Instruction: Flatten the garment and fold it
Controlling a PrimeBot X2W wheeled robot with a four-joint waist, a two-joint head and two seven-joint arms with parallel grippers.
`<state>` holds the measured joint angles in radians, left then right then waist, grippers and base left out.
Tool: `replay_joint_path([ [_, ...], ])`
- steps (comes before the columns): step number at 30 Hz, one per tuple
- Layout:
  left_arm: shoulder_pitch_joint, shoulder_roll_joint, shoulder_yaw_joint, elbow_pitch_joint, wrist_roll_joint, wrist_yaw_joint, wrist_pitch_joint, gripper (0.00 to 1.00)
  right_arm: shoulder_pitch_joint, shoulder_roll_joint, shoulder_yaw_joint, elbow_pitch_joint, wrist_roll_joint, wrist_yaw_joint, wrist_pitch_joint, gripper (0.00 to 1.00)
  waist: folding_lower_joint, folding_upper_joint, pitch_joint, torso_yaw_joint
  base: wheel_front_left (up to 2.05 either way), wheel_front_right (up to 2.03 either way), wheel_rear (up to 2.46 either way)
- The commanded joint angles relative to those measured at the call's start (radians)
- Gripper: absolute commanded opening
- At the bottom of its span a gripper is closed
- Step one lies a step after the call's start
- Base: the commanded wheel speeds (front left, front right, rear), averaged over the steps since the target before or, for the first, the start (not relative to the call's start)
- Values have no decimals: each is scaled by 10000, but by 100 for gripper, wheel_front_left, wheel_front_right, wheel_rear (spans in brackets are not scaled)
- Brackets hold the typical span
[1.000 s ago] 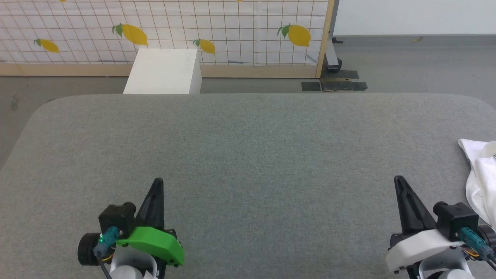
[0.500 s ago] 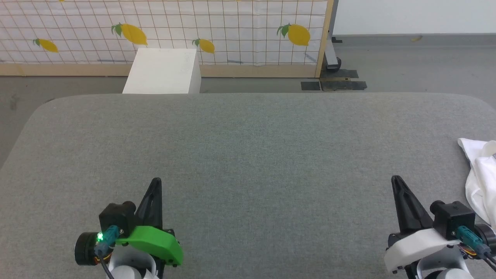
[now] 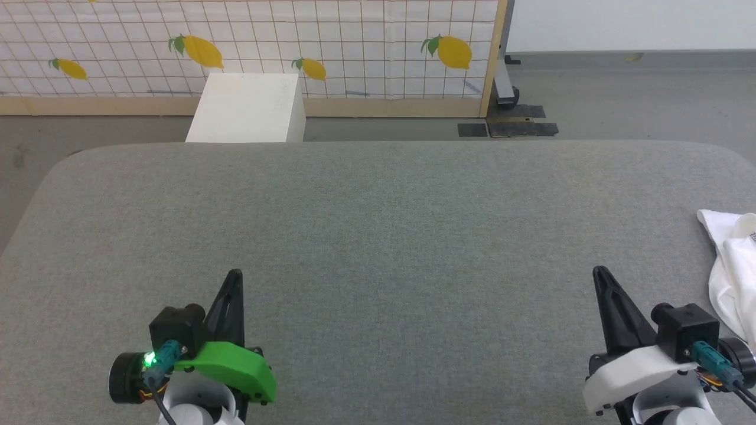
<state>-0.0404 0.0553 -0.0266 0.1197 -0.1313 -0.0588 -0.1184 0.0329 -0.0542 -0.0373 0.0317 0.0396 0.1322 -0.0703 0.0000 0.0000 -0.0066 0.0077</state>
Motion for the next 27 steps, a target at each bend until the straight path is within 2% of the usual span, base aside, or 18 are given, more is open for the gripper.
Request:
replay_joint_path([
  [1,152,-28,34,-83,216,102,54,0,-159,21,36,-67,-95,-8,43,0,0,0,2,-2,0,0,0],
  [27,283,-40,154,-663,786,355,642,0,-248,31,211,-197,-252,-12,386,0,0,0,35,-41,0,0,0],
])
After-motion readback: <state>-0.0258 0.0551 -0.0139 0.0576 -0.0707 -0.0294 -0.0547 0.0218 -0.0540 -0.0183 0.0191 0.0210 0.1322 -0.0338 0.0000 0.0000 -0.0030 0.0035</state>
